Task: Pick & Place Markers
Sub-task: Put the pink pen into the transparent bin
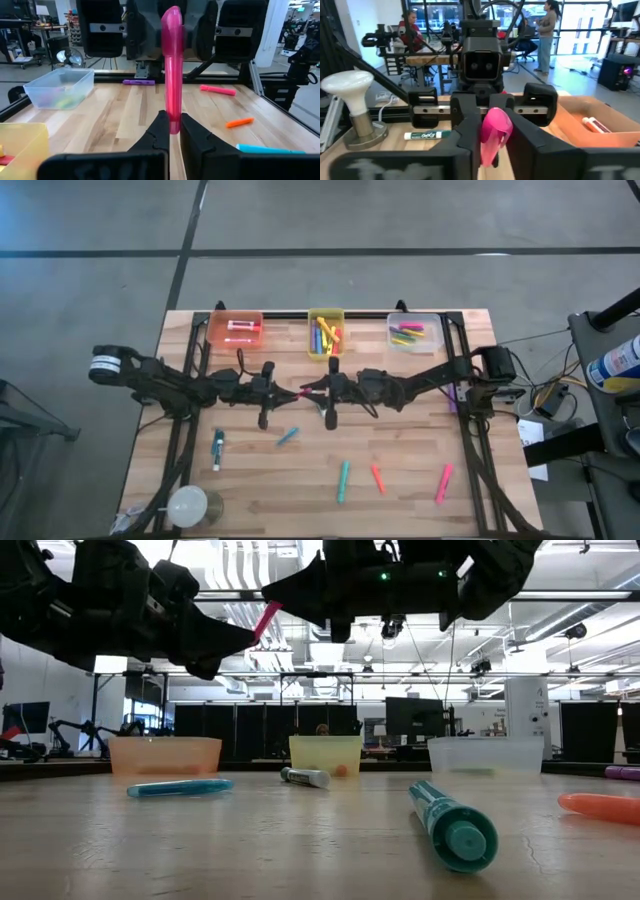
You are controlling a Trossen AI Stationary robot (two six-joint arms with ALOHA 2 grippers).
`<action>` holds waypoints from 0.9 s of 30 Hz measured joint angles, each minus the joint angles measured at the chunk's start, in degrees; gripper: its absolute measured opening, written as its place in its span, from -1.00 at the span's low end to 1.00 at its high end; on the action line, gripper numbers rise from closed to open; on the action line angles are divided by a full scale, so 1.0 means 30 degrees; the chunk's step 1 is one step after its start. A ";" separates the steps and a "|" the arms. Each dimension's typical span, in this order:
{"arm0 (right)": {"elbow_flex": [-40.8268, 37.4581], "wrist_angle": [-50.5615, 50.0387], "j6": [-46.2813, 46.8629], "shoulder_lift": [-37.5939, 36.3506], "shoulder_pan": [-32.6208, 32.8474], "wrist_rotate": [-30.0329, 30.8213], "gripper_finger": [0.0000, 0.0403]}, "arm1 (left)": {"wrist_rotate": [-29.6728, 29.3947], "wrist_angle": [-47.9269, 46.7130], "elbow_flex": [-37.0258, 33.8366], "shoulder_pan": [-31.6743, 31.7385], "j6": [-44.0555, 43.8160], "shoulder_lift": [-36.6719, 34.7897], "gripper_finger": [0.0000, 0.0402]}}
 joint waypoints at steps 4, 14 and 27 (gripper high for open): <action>0.0000 -0.0060 -0.0046 0.0000 0.0051 -0.0050 -0.79 | -0.0347 -0.0011 0.0000 -0.0015 -0.0148 -0.0066 -0.84; -0.0036 -0.3336 -0.1253 -0.2094 0.0058 0.1028 -0.74 | -0.2121 -0.0340 -0.0146 0.0066 0.0112 -0.0486 -0.69; -0.0044 -1.2193 -0.2332 -0.7425 0.0008 0.6911 -0.76 | -0.2573 -0.1774 -0.0991 0.1042 0.0823 -0.1949 -0.68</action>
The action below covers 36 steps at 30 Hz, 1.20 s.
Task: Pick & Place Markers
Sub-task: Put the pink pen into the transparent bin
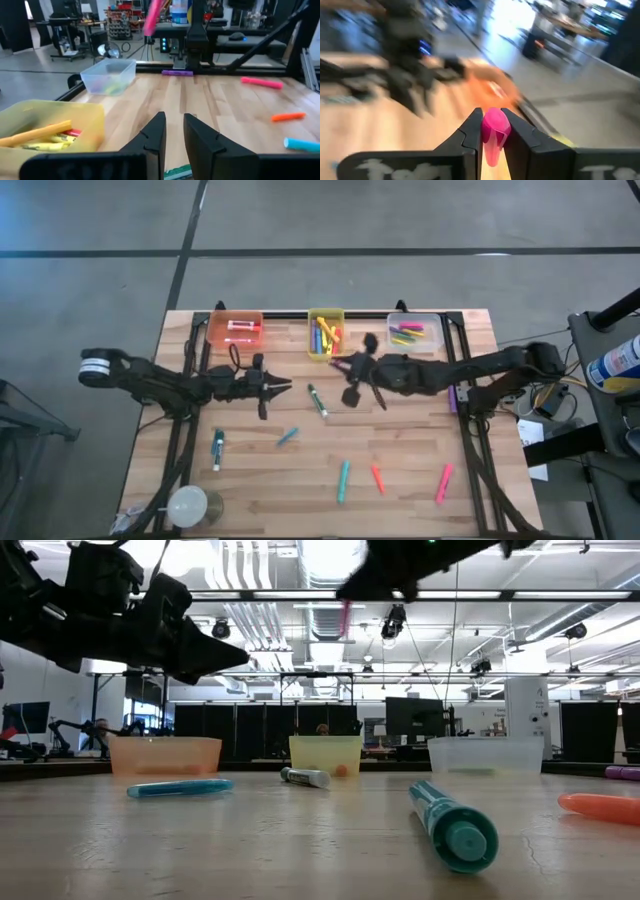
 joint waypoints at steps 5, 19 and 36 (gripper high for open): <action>0.0000 -0.7746 0.1896 -0.2040 -0.1177 0.4119 -0.76 | 0.0028 -0.0625 -0.0184 0.0286 0.0496 -0.0744 -0.68; -0.1826 -1.2390 0.1262 -0.1487 -1.2808 0.1889 -0.76 | 0.1898 -0.1016 -0.0095 0.0415 -0.0456 -0.1577 -0.68; -0.1820 -1.1879 0.0376 0.2504 -1.4950 0.1639 -0.59 | 0.2107 -0.1539 -0.0095 0.0415 -0.0135 -0.1585 -0.68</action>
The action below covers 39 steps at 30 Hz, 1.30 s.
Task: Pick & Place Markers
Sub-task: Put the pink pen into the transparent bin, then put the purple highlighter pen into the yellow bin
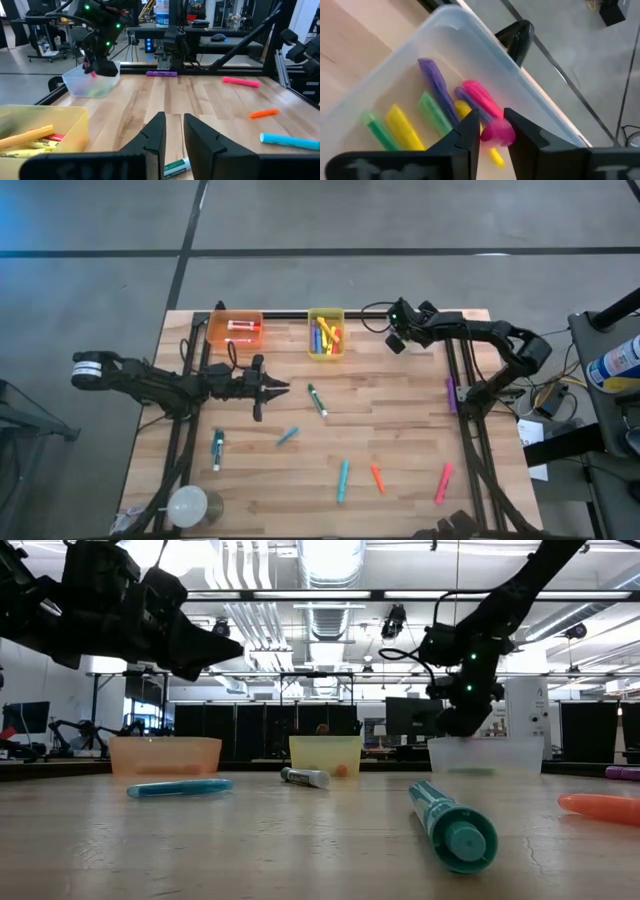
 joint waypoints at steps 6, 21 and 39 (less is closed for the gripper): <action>0.0439 -0.0085 0.0304 0.0073 0.0019 -0.0004 -0.50 | -0.0004 0.0041 0.0000 0.0130 0.0320 0.0000 -0.72; 0.0618 -1.0089 0.6276 -0.6090 0.4429 -0.0423 -0.96 | -0.0058 -0.0046 -0.0073 0.0510 0.0198 0.0000 -0.98; -0.1249 -1.9330 1.0422 0.1282 0.8697 -0.2348 -0.96 | -0.0029 -0.0060 -0.0102 0.0510 -0.0084 0.0000 -1.00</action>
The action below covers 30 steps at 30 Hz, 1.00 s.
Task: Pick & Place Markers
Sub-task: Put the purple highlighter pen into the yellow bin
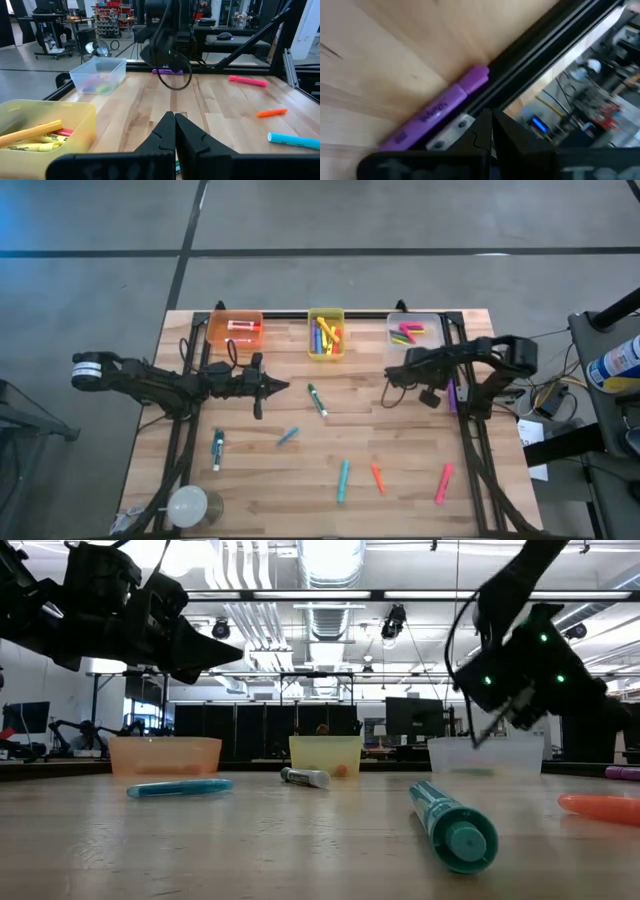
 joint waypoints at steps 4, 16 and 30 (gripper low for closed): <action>-0.0938 0.0281 -0.0759 0.0830 0.0001 -0.0890 -0.96 | 0.0000 0.0004 0.0000 0.0000 0.0000 0.0000 -1.00; -0.1098 0.1947 -0.2541 0.0900 -0.0151 -0.2321 -0.96 | -0.0015 0.0000 -0.0036 0.0000 0.0000 0.0000 -1.00; -0.1105 0.1999 -0.2709 0.0900 -0.1351 -0.2296 -0.96 | -0.0015 0.0006 -0.0036 0.0000 0.0000 0.0000 -1.00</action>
